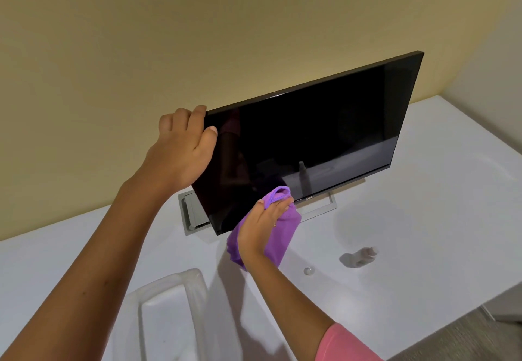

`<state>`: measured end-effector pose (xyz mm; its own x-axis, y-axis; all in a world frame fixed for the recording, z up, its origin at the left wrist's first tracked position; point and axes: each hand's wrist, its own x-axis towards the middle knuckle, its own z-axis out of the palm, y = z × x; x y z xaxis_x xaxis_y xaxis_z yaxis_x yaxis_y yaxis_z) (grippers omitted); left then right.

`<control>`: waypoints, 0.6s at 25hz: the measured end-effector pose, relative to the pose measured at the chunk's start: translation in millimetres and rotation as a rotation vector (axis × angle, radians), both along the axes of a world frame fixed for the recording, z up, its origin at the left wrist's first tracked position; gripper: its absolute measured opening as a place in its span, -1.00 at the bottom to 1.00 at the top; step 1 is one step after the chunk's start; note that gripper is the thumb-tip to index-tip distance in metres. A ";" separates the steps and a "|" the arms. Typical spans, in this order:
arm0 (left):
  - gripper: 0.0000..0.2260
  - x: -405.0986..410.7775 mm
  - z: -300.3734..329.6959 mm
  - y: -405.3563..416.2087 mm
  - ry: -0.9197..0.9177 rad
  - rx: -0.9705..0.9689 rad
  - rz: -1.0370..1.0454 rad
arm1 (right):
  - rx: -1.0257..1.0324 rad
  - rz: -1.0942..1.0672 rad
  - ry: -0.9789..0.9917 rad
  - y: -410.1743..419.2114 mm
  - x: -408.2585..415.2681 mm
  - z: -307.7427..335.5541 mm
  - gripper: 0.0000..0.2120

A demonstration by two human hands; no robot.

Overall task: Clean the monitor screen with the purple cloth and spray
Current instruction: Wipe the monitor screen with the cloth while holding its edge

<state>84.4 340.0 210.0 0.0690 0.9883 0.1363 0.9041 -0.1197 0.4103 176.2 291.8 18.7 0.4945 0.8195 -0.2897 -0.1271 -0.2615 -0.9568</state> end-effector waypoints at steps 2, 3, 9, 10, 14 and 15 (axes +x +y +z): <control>-0.56 -0.2 -1.0 -1.1 0.021 0.018 -0.003 | 0.021 0.014 -0.074 -9.7 -11.3 2.4 -0.51; -0.55 -0.4 -1.8 -1.5 0.033 0.029 -0.004 | -0.016 -0.019 -0.126 -10.9 -12.4 -0.4 -0.58; -0.54 -3.8 -6.3 -0.2 0.021 0.042 -0.014 | -0.102 -0.089 -0.213 -12.2 -0.5 -10.9 -0.86; -0.54 -4.1 -6.6 0.1 0.025 0.039 -0.015 | -0.083 -0.099 -0.193 -13.6 0.9 -8.2 -0.85; -0.53 -4.8 -7.3 1.3 0.057 0.043 -0.023 | -0.048 -0.055 -0.224 -15.5 5.8 -7.5 -0.95; -0.54 -5.1 -7.0 1.8 0.065 0.044 -0.027 | -0.048 -0.021 -0.261 -17.0 5.2 -7.8 -0.98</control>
